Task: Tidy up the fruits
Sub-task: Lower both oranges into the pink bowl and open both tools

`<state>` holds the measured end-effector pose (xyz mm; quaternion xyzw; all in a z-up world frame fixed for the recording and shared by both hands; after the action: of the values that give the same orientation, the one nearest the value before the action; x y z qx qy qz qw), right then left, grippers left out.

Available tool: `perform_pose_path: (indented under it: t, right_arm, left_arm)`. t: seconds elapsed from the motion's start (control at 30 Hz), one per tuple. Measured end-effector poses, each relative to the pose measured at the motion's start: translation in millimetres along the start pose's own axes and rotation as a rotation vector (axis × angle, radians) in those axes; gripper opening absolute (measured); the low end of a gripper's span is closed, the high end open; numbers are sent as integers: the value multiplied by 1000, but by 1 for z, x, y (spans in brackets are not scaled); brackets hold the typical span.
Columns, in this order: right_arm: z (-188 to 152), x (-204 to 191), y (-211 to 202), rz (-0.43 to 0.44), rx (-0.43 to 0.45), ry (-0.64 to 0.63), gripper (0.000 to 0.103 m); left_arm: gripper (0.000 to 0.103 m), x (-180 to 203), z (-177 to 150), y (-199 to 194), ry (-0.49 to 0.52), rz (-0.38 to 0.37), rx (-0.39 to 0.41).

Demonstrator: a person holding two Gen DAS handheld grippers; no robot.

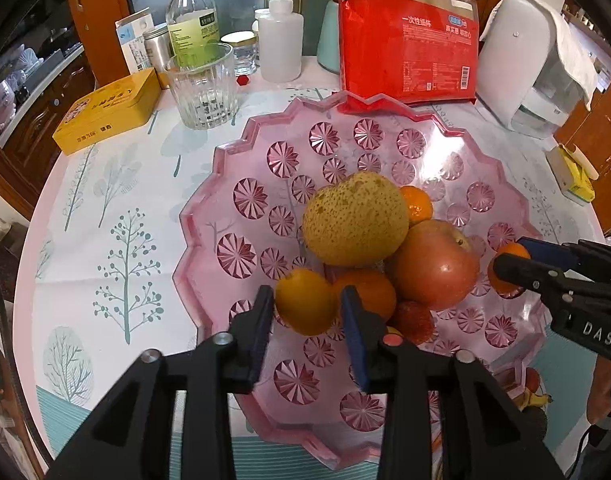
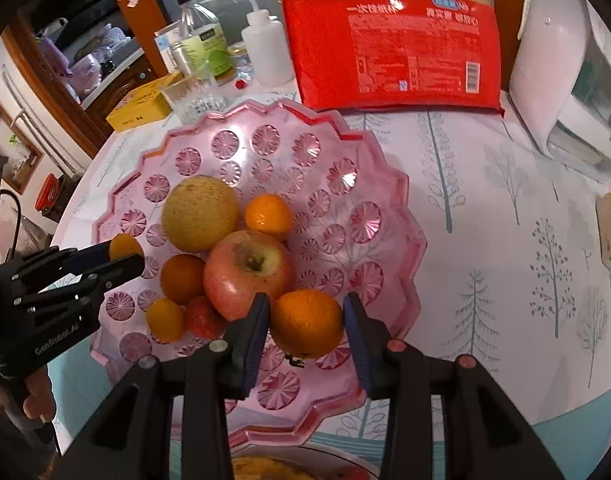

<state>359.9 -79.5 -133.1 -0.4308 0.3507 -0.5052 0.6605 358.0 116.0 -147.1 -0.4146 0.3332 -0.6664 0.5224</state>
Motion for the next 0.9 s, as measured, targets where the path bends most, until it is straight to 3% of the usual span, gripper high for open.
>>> perform_pose_path:
  t: [0.1,0.43,0.6,0.9]
  right_arm:
    - [2,5,-7,46,17,41,40]
    - [8,0,-46,41,112,23,42]
    - [3,-4,-68,40,147,7,42]
    - [-15,-3,-116,52,212,-1,42]
  left_arm:
    - [59,-2,0,-9,-12,4,28]
    - [62,1,-1,-47,-15,19,86]
    - [72,12,-5,-73,-1,39,123]
    - [77,37,-21,-125,4,51,192]
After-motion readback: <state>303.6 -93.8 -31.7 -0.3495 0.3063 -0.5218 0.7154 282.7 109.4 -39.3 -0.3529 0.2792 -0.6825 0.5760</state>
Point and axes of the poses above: each gripper's, at about its wrist camera, not at the fingertips, and y roughly the way its jaws point, x to its right, z to its top, the point moved 2 cm from there along y, roughly the way its jaws point, and after that the axes turned 9 degrees about -z, right-handed, at the moved point
